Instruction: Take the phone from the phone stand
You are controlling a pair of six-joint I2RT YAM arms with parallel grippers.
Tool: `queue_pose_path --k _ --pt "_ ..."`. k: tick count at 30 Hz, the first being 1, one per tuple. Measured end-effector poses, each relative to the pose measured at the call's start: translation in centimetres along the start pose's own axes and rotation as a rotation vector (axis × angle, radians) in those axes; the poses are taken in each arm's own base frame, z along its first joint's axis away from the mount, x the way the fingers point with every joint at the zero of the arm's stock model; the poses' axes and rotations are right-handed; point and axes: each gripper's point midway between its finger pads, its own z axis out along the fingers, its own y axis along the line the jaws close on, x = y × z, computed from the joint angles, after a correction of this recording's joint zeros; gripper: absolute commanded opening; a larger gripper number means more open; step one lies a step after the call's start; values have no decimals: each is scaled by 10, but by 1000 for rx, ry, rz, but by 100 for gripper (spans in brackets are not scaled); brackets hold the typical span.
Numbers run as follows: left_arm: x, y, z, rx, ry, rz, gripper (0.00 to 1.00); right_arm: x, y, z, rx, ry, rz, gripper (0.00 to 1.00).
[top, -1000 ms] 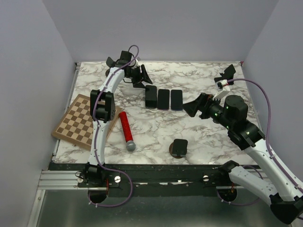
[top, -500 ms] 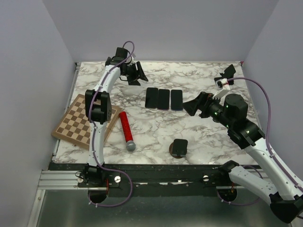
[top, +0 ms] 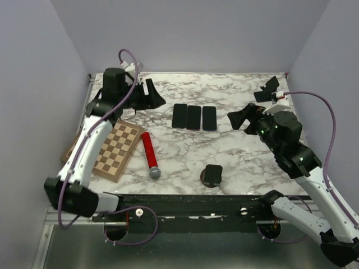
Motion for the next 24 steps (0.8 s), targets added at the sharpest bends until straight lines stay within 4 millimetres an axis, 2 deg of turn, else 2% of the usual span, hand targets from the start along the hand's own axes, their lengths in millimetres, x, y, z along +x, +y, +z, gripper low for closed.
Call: queue_pose_path --k 3,7,11,16,19,24 --pt "25 -21 -41 45 -81 74 82 -10 -9 -8 46 -47 -5 100" --pt "57 -30 -86 76 -193 143 84 -24 -16 -19 85 -104 -1 100" --pt "76 -41 -134 115 -369 226 85 -29 -21 -26 109 -130 1 100" --pt "87 -60 -193 168 -602 322 87 -31 -26 -36 129 -134 -1 100" --pt "95 -61 -212 170 -680 348 87 -36 -27 -46 129 -159 6 100" --pt "103 -50 -223 121 -736 344 87 -43 -33 -66 144 -206 51 100"
